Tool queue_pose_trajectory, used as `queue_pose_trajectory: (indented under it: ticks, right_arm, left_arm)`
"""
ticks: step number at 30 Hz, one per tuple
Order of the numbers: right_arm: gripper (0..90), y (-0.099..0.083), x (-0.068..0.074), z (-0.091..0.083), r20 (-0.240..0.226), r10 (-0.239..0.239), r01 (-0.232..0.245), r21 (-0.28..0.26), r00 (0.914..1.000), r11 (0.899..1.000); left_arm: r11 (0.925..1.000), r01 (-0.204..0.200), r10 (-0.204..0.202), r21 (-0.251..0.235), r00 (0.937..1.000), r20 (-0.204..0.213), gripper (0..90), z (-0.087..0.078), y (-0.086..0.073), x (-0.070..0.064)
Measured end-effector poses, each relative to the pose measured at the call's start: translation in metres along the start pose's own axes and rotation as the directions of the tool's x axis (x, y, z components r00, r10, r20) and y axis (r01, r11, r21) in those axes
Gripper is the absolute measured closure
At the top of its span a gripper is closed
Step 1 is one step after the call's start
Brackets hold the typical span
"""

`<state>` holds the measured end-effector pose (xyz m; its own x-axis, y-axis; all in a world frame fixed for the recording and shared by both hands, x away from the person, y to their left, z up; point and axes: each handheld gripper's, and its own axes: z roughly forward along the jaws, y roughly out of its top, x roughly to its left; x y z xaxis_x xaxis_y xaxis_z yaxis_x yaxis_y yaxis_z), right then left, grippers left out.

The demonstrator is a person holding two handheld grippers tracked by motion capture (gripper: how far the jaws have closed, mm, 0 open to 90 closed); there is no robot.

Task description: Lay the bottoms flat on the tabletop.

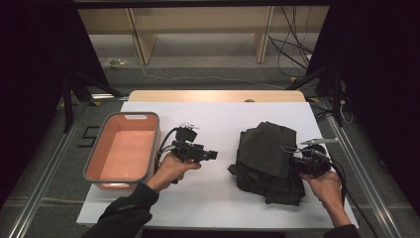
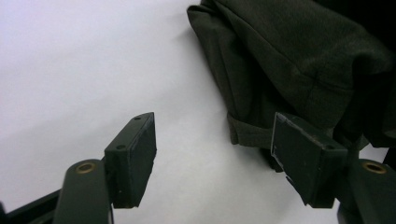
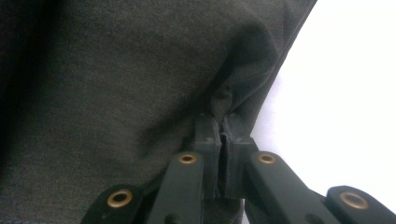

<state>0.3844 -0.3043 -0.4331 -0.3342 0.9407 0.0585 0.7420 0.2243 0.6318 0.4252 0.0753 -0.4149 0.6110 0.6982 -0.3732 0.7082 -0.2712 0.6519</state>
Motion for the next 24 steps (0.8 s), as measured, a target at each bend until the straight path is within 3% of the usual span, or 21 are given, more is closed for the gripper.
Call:
queue_pose_trajectory:
  ticks: [3, 8, 24]
  right_arm:
    - [87.1, -0.001, -0.003, 0.002, 0.011, -0.004, 0.004, 0.015, 0.9999, 1.0]
    - [86.8, -0.005, -0.015, 0.004, 0.015, 0.035, -0.036, 0.021, 0.9993, 0.999]
    - [83.0, -0.005, -0.014, 0.003, -0.023, 0.041, -0.041, 0.0, 0.9989, 0.999]
  left_arm:
    - [0.9999, -0.01, 0.01, 0.009, 0.9999, 0.007, 29.9, 0.007, 0.0, -0.006]
    - [0.9995, -0.026, 0.026, 0.016, 0.9995, 0.021, 29.1, 0.013, 0.001, -0.014]
    - [0.9969, -0.072, 0.069, 0.031, 0.9929, 0.097, 26.1, 0.026, 0.004, -0.039]
